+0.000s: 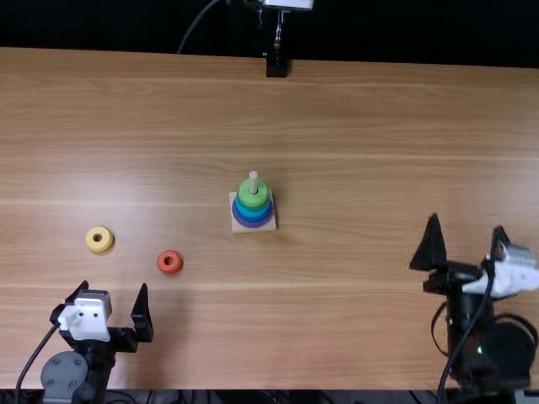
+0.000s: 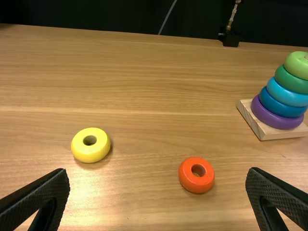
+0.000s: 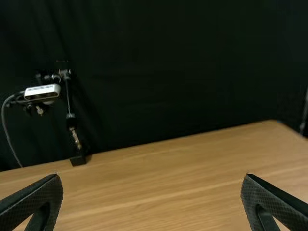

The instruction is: Build the Hanoi tower: stack the rings onto the peg from bottom to top in this color order: purple, dark blue, light blue, dark green, light green, yellow, orange.

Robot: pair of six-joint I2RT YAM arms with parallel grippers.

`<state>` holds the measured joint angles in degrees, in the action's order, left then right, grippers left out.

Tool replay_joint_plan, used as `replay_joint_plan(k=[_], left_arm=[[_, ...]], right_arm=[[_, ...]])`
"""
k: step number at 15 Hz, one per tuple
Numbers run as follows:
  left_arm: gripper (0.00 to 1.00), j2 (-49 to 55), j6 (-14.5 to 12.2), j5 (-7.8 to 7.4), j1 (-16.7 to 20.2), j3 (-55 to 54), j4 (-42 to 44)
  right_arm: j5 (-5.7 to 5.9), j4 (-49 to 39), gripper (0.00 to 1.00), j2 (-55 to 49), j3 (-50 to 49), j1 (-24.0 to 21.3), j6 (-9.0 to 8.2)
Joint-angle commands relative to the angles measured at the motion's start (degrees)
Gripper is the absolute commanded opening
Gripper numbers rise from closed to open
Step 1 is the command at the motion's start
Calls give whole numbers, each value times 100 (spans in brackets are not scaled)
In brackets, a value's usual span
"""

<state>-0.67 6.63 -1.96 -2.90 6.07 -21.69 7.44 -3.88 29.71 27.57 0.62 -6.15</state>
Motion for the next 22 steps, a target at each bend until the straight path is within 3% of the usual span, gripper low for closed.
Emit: replay_joint_plan(k=[1,3,6,10,11,14,15,18,22], left_arm=[[100,67,-20,-121,96,-607,-394],[100,67,-20,-121,96,-607,-394],[100,67,-20,-121,96,-607,-394],[100,67,-20,-131,96,-607,-394],[100,67,-20,-121,96,-607,-394],[100,67,-20,-121,96,-607,-394],[100,67,-20,-121,96,-607,-394],[100,67,-20,-131,96,-607,-394],[100,67,-20,-121,96,-607,-394]], right_arm=[[-343,25,100,-458,-586,-203,246],[-691,99,100,-1345,-1219,-203,278],[-681,774,100,-2356,-1659,-203,288],[-713,964,100,-2804,-2116,-203,320],[-723,964,100,-2848,-2177,-203,436],[-892,964,100,-2866,-2432,-212,1174],[-881,964,100,-2875,-2520,-212,1311],[-871,1006,100,-2892,-2669,-212,1269],[-860,2113,100,-2971,-2661,-212,1301]])
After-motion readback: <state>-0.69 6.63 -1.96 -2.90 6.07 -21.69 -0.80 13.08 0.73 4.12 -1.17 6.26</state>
